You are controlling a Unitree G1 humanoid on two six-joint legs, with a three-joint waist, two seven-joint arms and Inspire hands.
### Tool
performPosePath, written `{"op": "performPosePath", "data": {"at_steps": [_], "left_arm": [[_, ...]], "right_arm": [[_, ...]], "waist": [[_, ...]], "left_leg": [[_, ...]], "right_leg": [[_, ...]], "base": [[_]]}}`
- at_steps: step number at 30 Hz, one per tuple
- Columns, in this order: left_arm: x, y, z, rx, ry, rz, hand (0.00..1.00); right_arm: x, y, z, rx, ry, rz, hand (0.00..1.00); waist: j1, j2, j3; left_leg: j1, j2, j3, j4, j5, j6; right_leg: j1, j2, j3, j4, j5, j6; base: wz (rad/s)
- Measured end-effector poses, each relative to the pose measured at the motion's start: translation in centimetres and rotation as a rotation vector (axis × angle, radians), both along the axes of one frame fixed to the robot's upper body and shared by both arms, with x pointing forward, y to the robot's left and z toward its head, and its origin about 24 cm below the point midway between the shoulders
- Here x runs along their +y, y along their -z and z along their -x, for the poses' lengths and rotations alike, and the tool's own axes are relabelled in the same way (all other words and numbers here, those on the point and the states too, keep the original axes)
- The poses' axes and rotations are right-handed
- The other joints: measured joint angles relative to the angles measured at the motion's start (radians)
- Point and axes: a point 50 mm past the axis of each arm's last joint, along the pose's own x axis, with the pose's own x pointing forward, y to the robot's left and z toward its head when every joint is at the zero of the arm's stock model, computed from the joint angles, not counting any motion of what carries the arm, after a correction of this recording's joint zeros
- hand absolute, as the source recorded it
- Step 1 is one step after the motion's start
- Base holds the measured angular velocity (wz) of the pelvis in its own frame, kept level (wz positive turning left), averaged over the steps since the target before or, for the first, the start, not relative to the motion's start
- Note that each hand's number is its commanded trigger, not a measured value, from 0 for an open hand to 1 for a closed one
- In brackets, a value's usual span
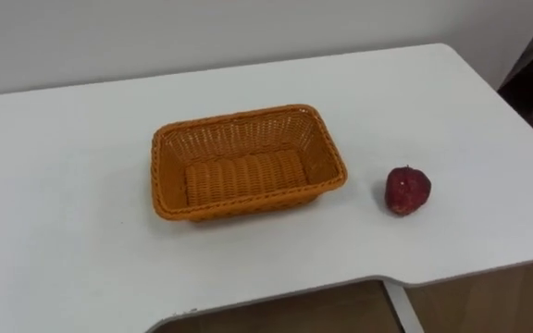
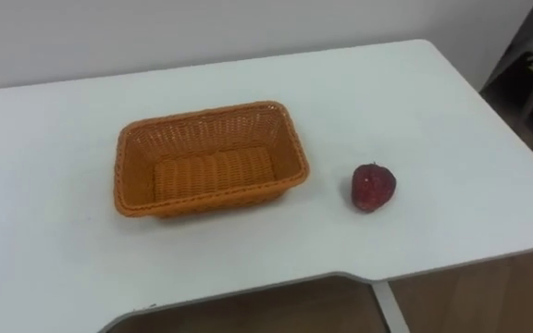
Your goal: Pick and place apple
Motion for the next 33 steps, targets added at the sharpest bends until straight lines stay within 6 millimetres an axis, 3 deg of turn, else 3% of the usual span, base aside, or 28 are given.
{"op": "performPosePath", "data": {"at_steps": [5,11,13,21,27,31,33], "left_arm": [[0.1,0.0,0.0,-0.002,-0.002,-0.004,0.00],[0.4,-0.2,0.1,-0.017,-0.008,-0.019,0.00],[0.4,-0.2,0.0,-0.021,-0.006,-0.019,0.00],[0.2,-0.2,-0.7,-0.036,0.053,-0.004,0.00],[-0.2,-0.1,-1.2,-0.037,0.132,0.007,0.00],[-0.3,0.0,-1.6,-0.045,0.153,0.026,0.00],[-0.4,0.0,-1.6,-0.043,0.171,0.042,0.00]], "right_arm": [[-2.2,-2.7,-2.5,-0.068,0.111,0.084,0.00],[-4.5,-8.4,-6.2,-0.126,0.132,0.316,0.00],[-4.9,-10.4,-8.1,-0.083,0.072,0.439,0.00],[-3.7,-15.9,-11.7,-0.009,-0.208,0.932,0.00],[-0.4,-16.2,-14.3,-0.030,-0.485,1.093,0.00],[0.9,-15.8,-15.1,-0.081,-0.618,1.099,0.00],[1.3,-15.7,-15.3,-0.100,-0.667,1.104,0.00]], "waist": [[0.000,-0.004,-0.0006],[0.001,-0.009,-0.0006],[0.004,-0.010,0.0000],[0.054,-0.006,0.0000],[0.068,-0.011,0.0010],[0.082,-0.027,0.0103],[0.086,-0.031,0.0105]], "left_leg": [[0.003,-0.001,0.008,0.005,0.000,0.000],[-0.009,-0.003,0.007,0.006,0.000,0.000],[-0.032,-0.004,0.009,0.016,0.000,0.001],[-0.057,-0.002,0.007,0.028,0.001,0.000],[-0.053,-0.001,0.007,0.026,0.001,0.000],[-0.047,-0.001,-0.002,0.026,0.001,0.000],[-0.050,0.000,-0.012,0.026,0.001,0.000]], "right_leg": [[-0.008,-0.001,0.008,0.003,0.000,0.001],[-0.030,-0.004,0.008,0.018,-0.009,0.002],[-0.050,-0.006,0.008,0.032,-0.009,0.001],[-0.067,-0.006,0.002,0.031,-0.007,-0.001],[-0.062,-0.006,0.001,0.030,-0.007,-0.001],[-0.046,-0.007,-0.013,0.022,-0.007,-0.002],[-0.039,-0.008,-0.025,0.008,0.000,-0.002]], "base": [[-0.05],[0.00],[0.00],[0.01],[0.01],[0.08],[0.16]]}}
